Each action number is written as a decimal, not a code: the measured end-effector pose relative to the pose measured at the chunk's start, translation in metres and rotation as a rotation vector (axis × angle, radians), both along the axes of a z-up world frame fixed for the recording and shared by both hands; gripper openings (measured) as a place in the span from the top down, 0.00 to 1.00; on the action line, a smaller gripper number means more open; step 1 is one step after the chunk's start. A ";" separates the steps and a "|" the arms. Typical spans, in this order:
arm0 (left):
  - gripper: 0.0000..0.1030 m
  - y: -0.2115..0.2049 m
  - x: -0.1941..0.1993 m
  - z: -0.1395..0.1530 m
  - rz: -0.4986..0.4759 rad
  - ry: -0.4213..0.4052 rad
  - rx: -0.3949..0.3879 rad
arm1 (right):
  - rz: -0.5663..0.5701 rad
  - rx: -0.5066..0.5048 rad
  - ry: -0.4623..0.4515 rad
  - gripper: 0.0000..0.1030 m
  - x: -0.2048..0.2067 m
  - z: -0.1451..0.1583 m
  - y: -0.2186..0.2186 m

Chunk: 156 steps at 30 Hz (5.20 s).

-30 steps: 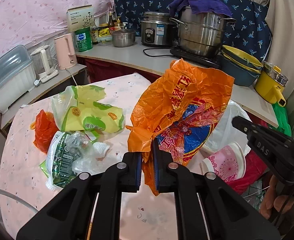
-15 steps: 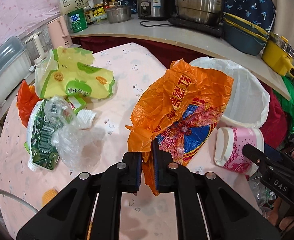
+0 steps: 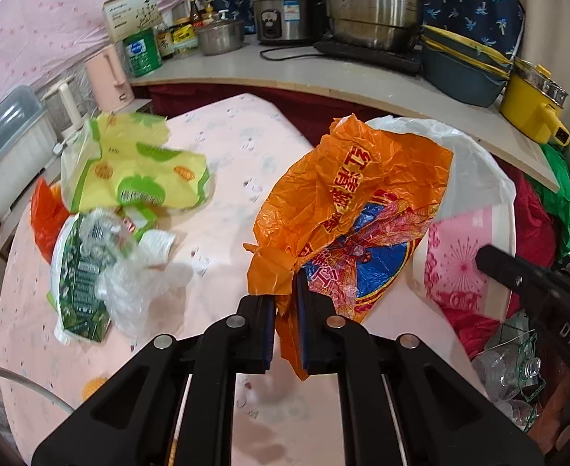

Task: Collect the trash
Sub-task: 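Carry the bag and cup to the wastebasket and open both grippers, then grasp the orange foam net with the left gripper while the right grasps the plastic wrap, then carry the net and wrap over the wastebasket and open both grippers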

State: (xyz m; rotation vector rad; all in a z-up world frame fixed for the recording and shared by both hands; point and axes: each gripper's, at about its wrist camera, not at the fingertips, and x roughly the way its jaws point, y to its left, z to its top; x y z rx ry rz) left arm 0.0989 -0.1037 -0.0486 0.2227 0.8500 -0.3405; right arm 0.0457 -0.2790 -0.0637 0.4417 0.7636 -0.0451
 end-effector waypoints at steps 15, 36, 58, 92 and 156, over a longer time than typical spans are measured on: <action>0.90 -0.086 0.044 0.012 -0.129 0.005 -0.038 | -0.142 -0.124 -0.078 0.96 0.046 0.046 -0.066; 0.50 -0.052 0.051 0.032 -0.075 -0.015 -0.112 | -0.136 -0.159 -0.130 0.55 0.049 0.074 -0.043; 0.27 0.139 -0.023 0.026 0.279 0.005 -0.052 | 0.129 -0.157 -0.115 0.47 0.014 0.077 0.113; 0.57 0.187 -0.030 -0.067 0.479 0.355 -0.223 | 0.256 -0.160 0.008 0.47 0.013 0.025 0.182; 0.85 0.033 0.017 0.049 0.114 -0.027 -0.100 | 0.034 -0.066 -0.104 0.90 0.047 0.062 0.049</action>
